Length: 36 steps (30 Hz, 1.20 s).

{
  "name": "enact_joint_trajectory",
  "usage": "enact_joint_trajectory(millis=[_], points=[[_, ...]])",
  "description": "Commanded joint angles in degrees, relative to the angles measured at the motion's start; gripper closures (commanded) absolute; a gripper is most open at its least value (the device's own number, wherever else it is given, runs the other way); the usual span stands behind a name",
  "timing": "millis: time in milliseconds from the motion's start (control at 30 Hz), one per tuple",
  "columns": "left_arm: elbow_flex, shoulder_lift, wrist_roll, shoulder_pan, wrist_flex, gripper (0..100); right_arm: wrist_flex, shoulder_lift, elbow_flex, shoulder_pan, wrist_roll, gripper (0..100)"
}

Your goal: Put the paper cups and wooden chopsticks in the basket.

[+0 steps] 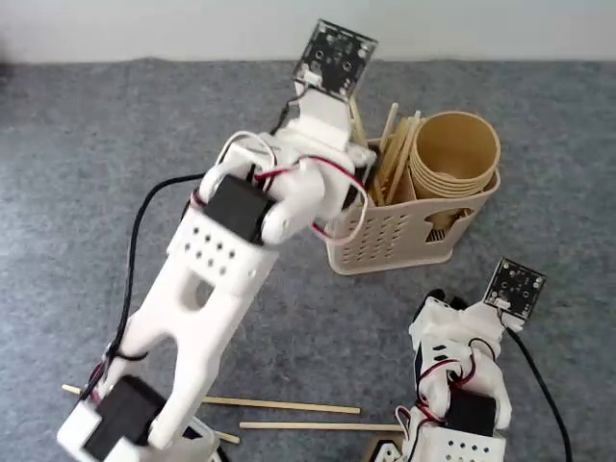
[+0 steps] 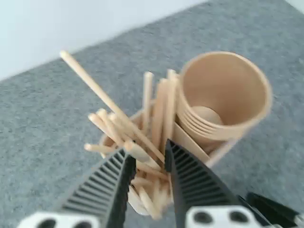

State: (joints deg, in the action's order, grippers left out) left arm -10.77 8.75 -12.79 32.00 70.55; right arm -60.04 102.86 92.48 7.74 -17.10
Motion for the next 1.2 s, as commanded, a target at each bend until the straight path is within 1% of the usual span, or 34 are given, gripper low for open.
enact_joint_trajectory(millis=[0,167,267,367,433,533,667,800,967,1167], points=[[-2.95,6.59,0.26,2.55,5.45,90,1.27,0.75,-0.44,-0.22,-0.35,89.8],[-2.77,7.82,11.08,3.87,16.18,90,1.36,0.75,-0.53,-0.13,-0.18,89.8],[-2.77,7.82,15.65,3.96,22.59,90,1.36,0.75,-0.62,-0.13,-0.09,89.8],[-2.68,7.82,20.57,4.84,28.04,90,1.36,0.75,-0.62,-0.13,-0.09,89.8],[-0.4,8.09,24.18,6.07,29.89,90,1.36,0.75,-0.7,-0.04,-0.09,89.8],[7.25,9.14,27.25,8.26,29.89,90,1.36,0.75,-0.7,-0.04,-0.09,89.8],[21.32,12.66,27.96,11.6,26.64,90,1.19,0.75,-0.7,-0.04,1.58,89.5],[34.68,20.4,27.69,14.33,19.96,90,1.27,0.75,-0.62,-0.04,2.46,89.7],[47.69,31.38,27.52,14.59,12.92,89,1.27,0.75,-0.53,-0.13,2.46,89.8],[58.24,36.48,27.78,15.47,11.6,79,1.27,0.75,-0.44,-0.22,2.55,89.8]])
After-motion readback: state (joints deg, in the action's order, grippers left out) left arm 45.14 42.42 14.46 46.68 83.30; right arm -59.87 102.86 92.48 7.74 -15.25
